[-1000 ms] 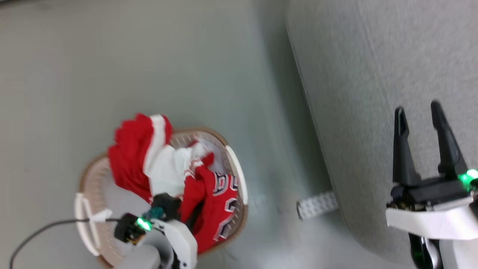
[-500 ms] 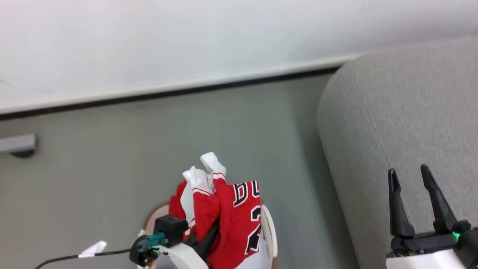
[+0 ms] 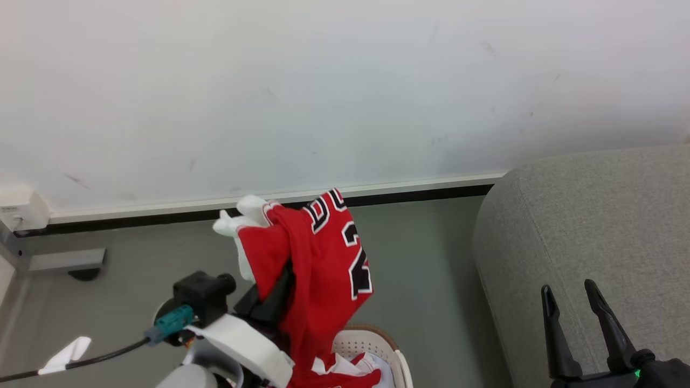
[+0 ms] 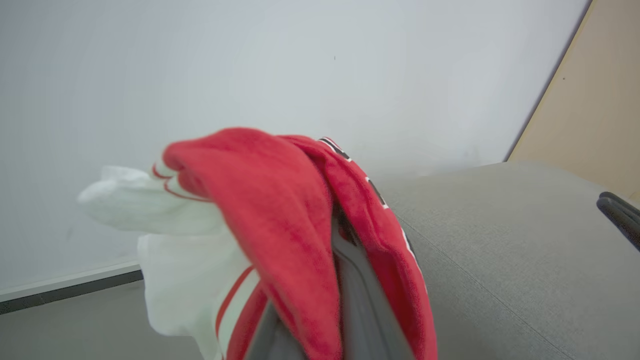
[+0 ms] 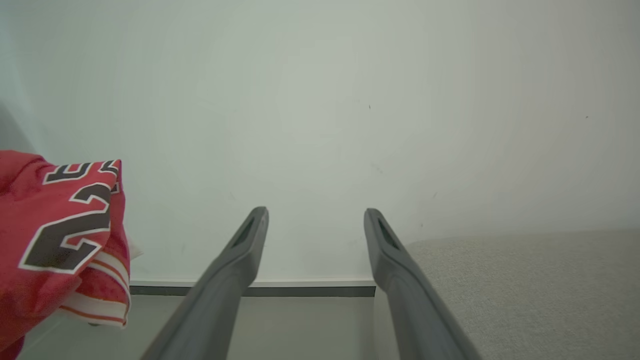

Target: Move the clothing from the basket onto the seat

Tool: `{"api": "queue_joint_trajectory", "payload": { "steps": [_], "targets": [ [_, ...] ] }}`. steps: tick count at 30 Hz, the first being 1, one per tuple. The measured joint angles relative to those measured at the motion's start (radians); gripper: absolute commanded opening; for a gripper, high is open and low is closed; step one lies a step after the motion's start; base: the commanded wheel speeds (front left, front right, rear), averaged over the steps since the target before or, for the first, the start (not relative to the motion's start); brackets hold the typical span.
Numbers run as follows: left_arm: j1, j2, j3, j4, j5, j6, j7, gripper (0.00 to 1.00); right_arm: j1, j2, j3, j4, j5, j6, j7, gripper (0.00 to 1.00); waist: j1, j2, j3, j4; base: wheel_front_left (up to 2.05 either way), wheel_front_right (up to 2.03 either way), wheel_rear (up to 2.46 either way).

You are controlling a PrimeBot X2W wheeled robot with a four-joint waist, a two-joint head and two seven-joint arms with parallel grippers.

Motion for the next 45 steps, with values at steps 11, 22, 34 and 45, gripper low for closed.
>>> {"api": "queue_joint_trajectory", "payload": {
  "steps": [11,22,34,45],
  "targets": [
    [-0.053,0.02,0.048,-0.07,0.006,0.033,-0.018,0.0,0.016,0.0,0.062,0.027,0.013,0.0,0.0,1.0,0.0002,0.0,-0.032,-0.008,0.0,0.0,0.0],
    [-0.072,0.007,0.03,-0.098,-0.002,0.02,-0.012,0.0,-0.071,-0.169,0.462,0.036,0.443,0.0,0.0,1.0,0.0003,0.0,-0.034,-0.011,0.0,0.0,0.0],
    [-0.087,-0.024,-0.006,-0.114,-0.029,-0.017,0.001,0.0,-0.38,-0.44,0.82,-0.023,0.89,0.0,0.039,1.0,0.0004,0.0001,-0.042,0.004,0.0,0.0,0.0],
    [-0.104,-0.052,-0.048,-0.132,-0.053,-0.053,0.025,0.0,-0.59,-0.445,1.051,0.039,1.023,0.0,0.065,1.0,0.0005,0.0,-0.037,0.034,0.0,0.0,0.0]
  ]
}}
